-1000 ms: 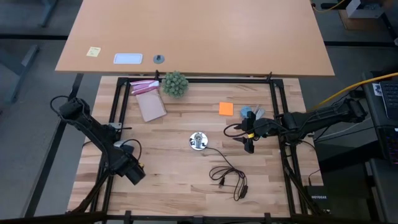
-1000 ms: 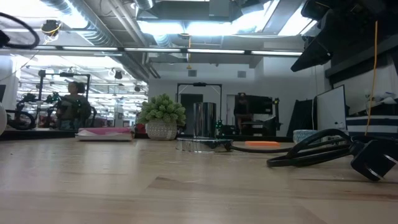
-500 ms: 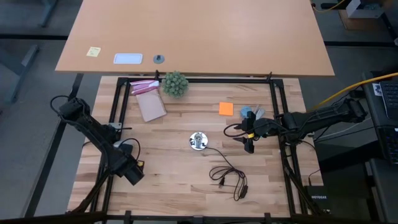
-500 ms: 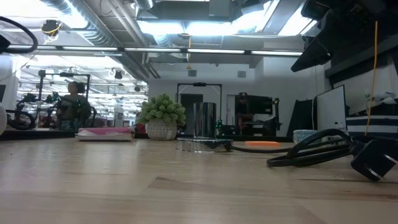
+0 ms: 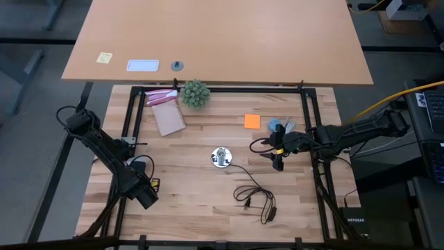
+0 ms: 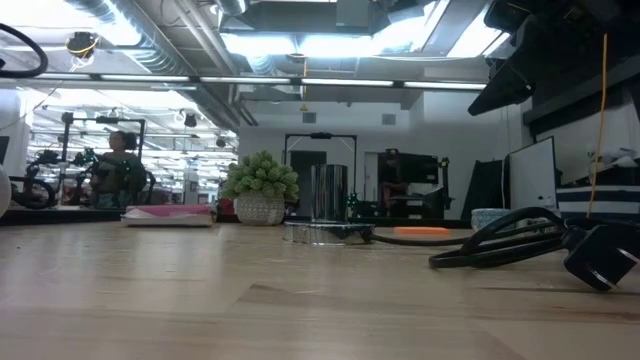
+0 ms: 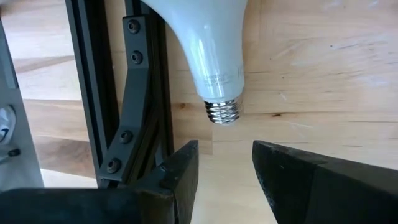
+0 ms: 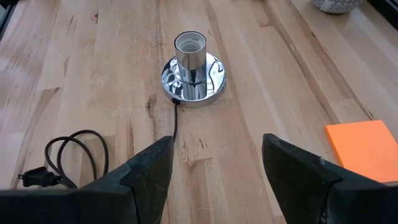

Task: Screw lightbulb
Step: Insert the white lightbulb into the silver lamp

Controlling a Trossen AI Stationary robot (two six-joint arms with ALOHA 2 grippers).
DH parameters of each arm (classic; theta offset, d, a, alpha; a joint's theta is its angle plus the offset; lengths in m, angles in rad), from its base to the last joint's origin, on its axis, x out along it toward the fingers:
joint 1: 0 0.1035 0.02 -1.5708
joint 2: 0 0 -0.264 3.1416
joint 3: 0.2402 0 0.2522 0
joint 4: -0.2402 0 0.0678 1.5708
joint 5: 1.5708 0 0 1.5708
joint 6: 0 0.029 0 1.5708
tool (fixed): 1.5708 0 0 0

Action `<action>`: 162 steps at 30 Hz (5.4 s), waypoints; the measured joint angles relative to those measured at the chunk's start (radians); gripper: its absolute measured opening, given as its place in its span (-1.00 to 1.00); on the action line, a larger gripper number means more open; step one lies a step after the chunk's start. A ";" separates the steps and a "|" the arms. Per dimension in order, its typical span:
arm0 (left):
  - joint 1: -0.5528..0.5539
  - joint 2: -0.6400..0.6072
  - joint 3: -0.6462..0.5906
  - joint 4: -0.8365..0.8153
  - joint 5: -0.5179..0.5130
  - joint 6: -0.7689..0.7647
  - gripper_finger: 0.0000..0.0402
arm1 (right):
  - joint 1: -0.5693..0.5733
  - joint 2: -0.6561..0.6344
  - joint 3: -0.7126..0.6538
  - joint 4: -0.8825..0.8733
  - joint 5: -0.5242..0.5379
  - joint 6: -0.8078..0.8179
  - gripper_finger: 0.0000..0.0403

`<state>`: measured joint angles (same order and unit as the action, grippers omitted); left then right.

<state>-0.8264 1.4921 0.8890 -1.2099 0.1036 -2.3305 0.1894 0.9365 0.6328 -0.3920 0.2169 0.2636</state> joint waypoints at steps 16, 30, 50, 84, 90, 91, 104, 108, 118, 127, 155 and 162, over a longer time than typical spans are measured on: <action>0.001 0.000 0.000 -0.001 -0.028 0.078 -0.30 | 0.000 0.000 0.000 0.000 0.000 0.000 0.22; 0.000 0.000 0.000 -0.011 -0.301 0.069 -0.30 | 0.000 0.000 0.000 0.000 0.000 0.000 0.22; 0.001 0.000 0.000 -0.090 -0.145 -0.321 -0.30 | 0.000 0.000 0.000 0.000 0.000 0.000 0.22; 0.001 0.000 -0.001 -0.086 -0.094 -0.250 0.19 | 0.000 0.000 0.000 0.000 0.000 0.000 0.22; -0.003 0.000 -0.001 -0.090 -0.095 -0.271 0.44 | 0.000 0.000 0.000 0.000 0.000 0.000 0.22; -0.005 0.000 -0.001 -0.089 -0.104 -0.259 0.45 | 0.000 0.000 0.000 0.000 0.000 0.000 0.22; -0.005 0.001 -0.108 0.029 -0.151 -0.226 0.45 | 0.000 0.000 0.000 0.000 0.000 0.000 0.22; -0.005 0.001 -0.142 0.068 -0.145 -0.231 0.45 | 0.000 0.000 0.000 0.000 0.000 0.000 0.22; -0.005 0.002 -0.193 0.069 -0.141 -0.227 0.45 | 0.000 0.000 0.000 0.000 0.000 0.000 0.22; -0.005 0.002 -0.214 0.107 -0.144 -0.260 0.45 | 0.000 0.000 0.000 0.000 0.000 0.000 0.22; -0.005 0.002 -0.214 0.092 -0.219 -0.227 0.45 | 0.000 0.000 0.000 0.000 0.000 0.000 0.22; -0.005 0.002 -0.214 0.099 -0.219 -0.255 0.35 | 0.000 0.000 0.000 0.000 0.000 0.000 0.22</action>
<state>-0.8310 1.4937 0.6753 -1.1108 -0.1158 -2.5855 0.1894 0.9367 0.6327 -0.3920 0.2168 0.2635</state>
